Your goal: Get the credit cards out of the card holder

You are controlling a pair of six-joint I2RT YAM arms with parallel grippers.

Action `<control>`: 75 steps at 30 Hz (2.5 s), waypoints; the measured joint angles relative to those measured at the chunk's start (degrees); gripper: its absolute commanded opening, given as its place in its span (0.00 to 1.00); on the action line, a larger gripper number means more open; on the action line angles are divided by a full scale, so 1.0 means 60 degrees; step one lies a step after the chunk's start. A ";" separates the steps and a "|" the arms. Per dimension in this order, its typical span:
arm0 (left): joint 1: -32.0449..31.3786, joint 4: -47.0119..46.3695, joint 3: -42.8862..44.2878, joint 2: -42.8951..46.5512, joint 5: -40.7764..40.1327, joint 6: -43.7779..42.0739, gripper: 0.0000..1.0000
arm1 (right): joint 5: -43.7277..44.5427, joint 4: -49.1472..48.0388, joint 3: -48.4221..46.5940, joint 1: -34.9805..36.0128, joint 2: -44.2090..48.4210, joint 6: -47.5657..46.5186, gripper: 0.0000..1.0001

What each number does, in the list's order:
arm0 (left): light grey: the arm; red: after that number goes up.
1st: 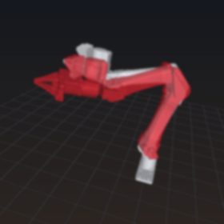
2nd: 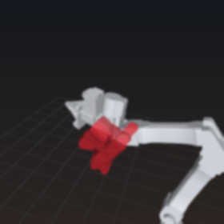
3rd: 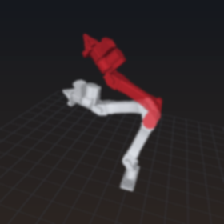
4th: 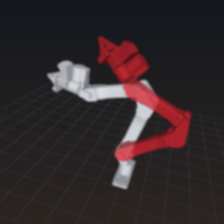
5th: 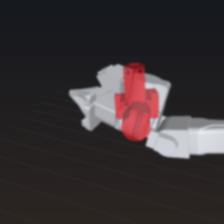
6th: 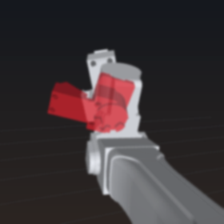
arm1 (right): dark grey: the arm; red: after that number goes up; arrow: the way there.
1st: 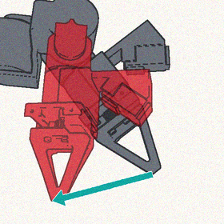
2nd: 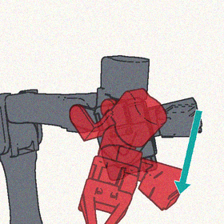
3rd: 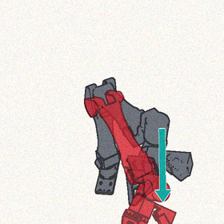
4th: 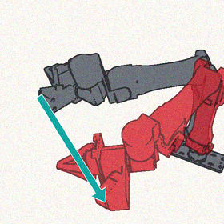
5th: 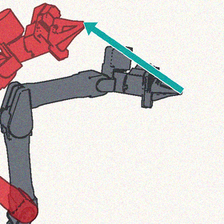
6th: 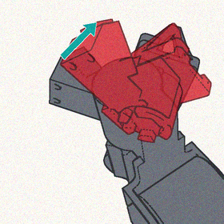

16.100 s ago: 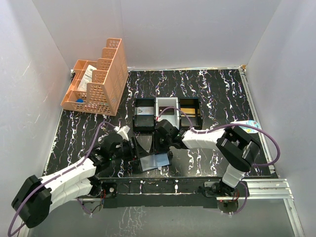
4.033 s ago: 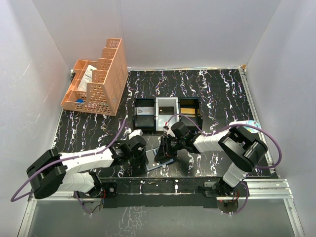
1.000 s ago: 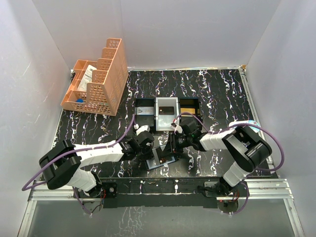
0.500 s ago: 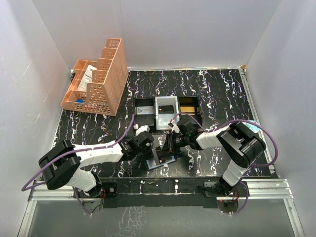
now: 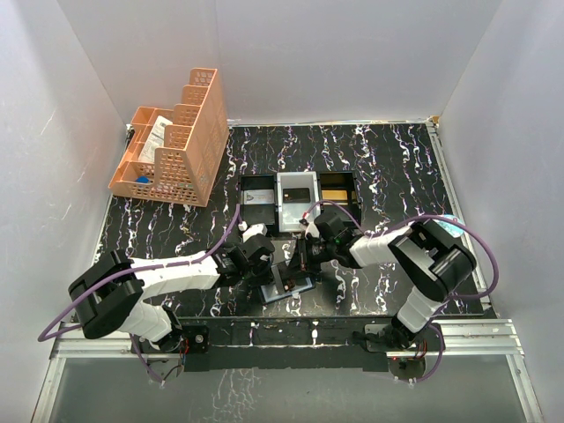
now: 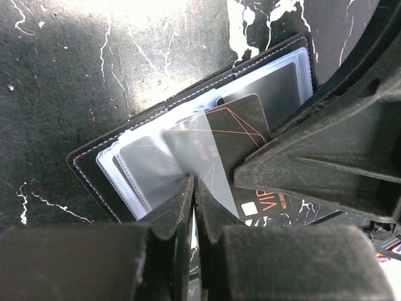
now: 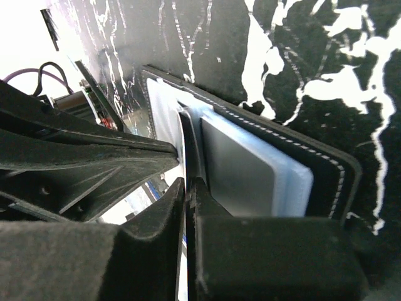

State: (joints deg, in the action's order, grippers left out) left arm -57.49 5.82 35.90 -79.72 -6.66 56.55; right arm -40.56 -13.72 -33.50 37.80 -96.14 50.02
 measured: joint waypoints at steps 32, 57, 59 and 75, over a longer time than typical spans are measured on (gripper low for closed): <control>0.0000 0.2550 0.0729 0.2790 -0.1096 -0.1275 0.95 | 0.3497 0.2747 -0.0208 -0.0124 0.5905 -0.2889 0.00; 0.4754 0.4816 0.1789 0.5304 -0.1730 -0.4714 0.99 | 0.6597 0.2295 -0.2186 -0.0135 0.3490 -1.3111 0.00; 0.4754 0.4765 0.1530 0.5552 -0.1756 -0.4758 0.99 | 0.6612 0.2346 -0.2554 -0.0135 0.3038 -1.3497 0.00; 0.4754 0.4860 0.1428 0.5300 -0.2514 -0.4834 0.99 | 0.6688 0.2546 -0.4175 -0.0229 0.0557 -1.6105 0.00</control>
State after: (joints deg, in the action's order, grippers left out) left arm -28.97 34.98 44.47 -47.92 -21.74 27.55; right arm -0.43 1.56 -58.54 36.42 -92.79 -46.61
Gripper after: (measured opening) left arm 0.985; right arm 0.009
